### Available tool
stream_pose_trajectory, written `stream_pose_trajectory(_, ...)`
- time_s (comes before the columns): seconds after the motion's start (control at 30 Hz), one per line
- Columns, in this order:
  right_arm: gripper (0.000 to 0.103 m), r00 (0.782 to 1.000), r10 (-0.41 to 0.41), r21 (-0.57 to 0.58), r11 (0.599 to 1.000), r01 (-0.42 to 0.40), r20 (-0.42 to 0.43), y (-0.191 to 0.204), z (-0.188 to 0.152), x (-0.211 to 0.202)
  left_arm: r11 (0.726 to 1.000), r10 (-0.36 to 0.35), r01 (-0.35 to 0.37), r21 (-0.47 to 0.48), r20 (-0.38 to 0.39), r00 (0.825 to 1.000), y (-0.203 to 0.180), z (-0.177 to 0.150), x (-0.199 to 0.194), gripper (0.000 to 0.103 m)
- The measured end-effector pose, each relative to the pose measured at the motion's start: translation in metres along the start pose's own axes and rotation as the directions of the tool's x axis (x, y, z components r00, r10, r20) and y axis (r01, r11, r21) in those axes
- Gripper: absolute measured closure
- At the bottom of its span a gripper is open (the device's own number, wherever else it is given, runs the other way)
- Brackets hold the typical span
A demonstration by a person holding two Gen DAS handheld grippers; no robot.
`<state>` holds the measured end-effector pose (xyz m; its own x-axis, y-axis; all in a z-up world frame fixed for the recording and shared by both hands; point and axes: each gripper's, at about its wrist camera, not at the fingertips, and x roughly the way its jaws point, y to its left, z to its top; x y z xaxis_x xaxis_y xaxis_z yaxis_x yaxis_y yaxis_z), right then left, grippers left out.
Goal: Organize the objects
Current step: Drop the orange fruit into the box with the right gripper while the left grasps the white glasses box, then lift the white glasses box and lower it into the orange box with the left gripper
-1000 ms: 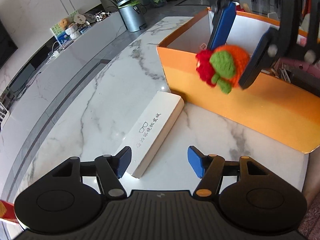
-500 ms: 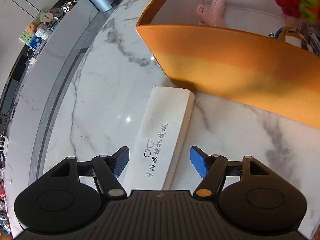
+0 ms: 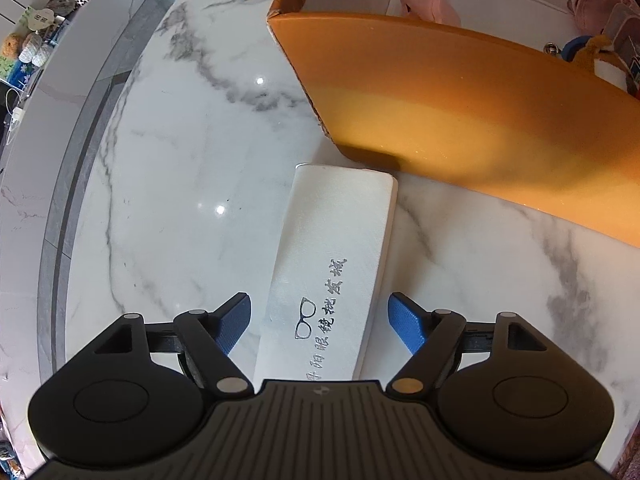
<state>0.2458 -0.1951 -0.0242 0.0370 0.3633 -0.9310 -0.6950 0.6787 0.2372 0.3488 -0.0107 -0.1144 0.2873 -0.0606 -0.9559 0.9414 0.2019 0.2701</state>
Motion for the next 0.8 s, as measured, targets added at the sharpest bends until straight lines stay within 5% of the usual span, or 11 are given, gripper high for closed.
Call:
stream_pose_trajectory(0.37, 0.051, 0.999, -0.041, -0.061, 0.997, 0.039, -0.022, 0.006, 0.003, 0.008, 0.999, -0.05, 0.05, -0.003, -0.036, 0.998, -0.003, 0.011, 0.002, 0.013)
stream_pose_trajectory(0.5, 0.05, 0.998, -0.053, -0.065, 0.997, 0.051, -0.019, 0.009, 0.001, 0.004, 0.999, -0.007, 0.005, -0.046, -0.041, 0.999, -0.006, 0.013, -0.001, 0.03)
stream_pose_trajectory(0.8, 0.049, 0.997, -0.077, -0.053, 0.996, 0.077, -0.005, 0.015, -0.006, -0.008, 0.987, 0.03, -0.037, -0.159, -0.051, 0.998, -0.026, 0.003, -0.009, 0.032)
